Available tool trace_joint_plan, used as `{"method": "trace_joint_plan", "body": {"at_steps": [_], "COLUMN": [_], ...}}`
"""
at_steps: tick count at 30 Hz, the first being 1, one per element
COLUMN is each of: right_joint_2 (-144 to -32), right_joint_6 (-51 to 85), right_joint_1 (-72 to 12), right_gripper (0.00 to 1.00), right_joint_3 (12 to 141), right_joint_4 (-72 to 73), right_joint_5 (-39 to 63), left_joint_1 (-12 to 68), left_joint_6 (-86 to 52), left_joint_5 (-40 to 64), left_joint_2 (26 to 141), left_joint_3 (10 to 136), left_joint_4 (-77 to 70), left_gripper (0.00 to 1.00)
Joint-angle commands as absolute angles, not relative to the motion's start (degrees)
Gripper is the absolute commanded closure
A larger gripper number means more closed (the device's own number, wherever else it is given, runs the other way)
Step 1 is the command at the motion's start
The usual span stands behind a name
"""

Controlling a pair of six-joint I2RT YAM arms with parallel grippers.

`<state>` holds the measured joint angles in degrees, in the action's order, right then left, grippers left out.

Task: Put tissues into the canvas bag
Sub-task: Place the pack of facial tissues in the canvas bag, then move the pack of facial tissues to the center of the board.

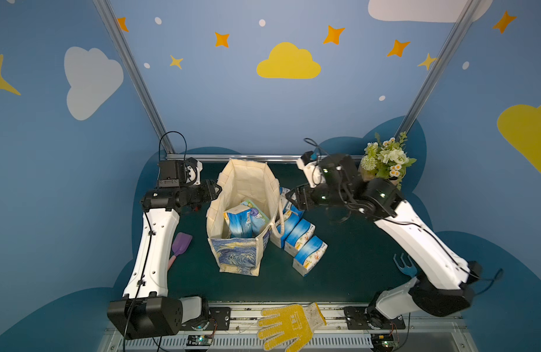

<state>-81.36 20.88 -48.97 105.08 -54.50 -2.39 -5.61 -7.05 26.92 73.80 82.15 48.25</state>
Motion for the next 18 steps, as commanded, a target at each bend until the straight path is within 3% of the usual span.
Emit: {"method": "trace_joint_plan", "body": {"at_steps": [1, 10, 18], "right_joint_2": [-78.25, -73.38, -72.70], "right_joint_6": [26.72, 37.64, 47.16], "right_joint_1": [-47.34, -46.63, -48.59], "right_gripper": [0.33, 0.29, 0.23], "right_joint_3": [97.27, 82.21, 70.46], "right_joint_4": [-53.85, -61.99, -60.87], "right_joint_5": [-7.61, -4.12, -0.75], "left_joint_1": [-5.76, -5.61, -5.62], "left_joint_6": [-5.80, -6.32, -6.28], "left_joint_5": [26.01, 26.28, 26.83], "left_joint_2": [73.67, 73.64, 73.60], "left_joint_3": [81.96, 81.32, 80.51], "left_joint_4": [47.10, 46.68, 46.14], "left_gripper": [0.97, 0.96, 0.96]}}
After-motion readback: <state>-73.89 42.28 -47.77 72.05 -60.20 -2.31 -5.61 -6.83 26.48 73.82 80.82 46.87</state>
